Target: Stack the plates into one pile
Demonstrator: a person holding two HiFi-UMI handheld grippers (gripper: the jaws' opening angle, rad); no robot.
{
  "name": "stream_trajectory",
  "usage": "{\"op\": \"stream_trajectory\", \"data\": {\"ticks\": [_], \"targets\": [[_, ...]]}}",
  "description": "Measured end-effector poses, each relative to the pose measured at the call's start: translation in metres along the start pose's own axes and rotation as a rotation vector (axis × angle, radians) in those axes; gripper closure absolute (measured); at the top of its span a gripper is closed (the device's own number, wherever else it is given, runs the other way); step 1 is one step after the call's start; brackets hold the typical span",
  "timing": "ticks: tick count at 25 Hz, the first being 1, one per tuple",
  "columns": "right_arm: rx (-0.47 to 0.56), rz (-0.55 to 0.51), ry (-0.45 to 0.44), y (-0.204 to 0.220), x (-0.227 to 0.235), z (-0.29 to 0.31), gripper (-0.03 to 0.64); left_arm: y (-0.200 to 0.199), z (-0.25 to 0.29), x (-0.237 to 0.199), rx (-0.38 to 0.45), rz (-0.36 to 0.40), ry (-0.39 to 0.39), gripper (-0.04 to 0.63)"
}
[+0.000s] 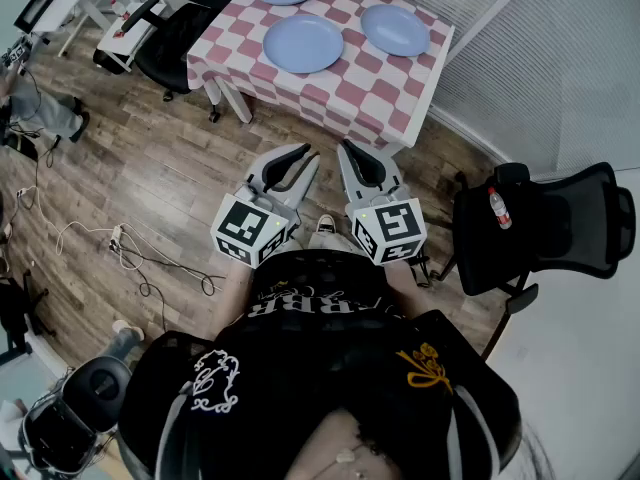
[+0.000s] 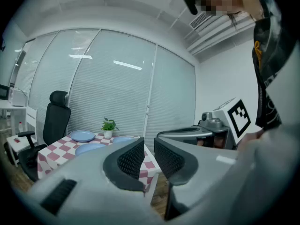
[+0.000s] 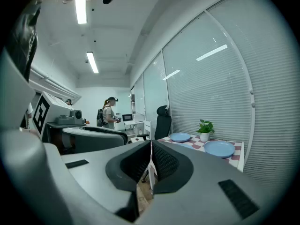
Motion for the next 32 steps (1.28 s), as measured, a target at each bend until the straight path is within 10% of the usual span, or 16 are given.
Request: {"op": "stream_trajectory", "data": {"ticks": [32], "targets": [[-0.039, 0.093, -0.038, 0.018, 0.119, 0.029, 0.597, -0.006, 0.111, -0.005, -0.100, 0.032, -0.014, 0.534]]}}
Point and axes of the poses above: the fingertips, and each gripper's own axes: z forward along the fingers, x to its right, y out of its underside, the point moved 10 cm from there along -z, backward along the fingers, and after that the axes turned 4 degrees about -x, right-handed, at the moved point
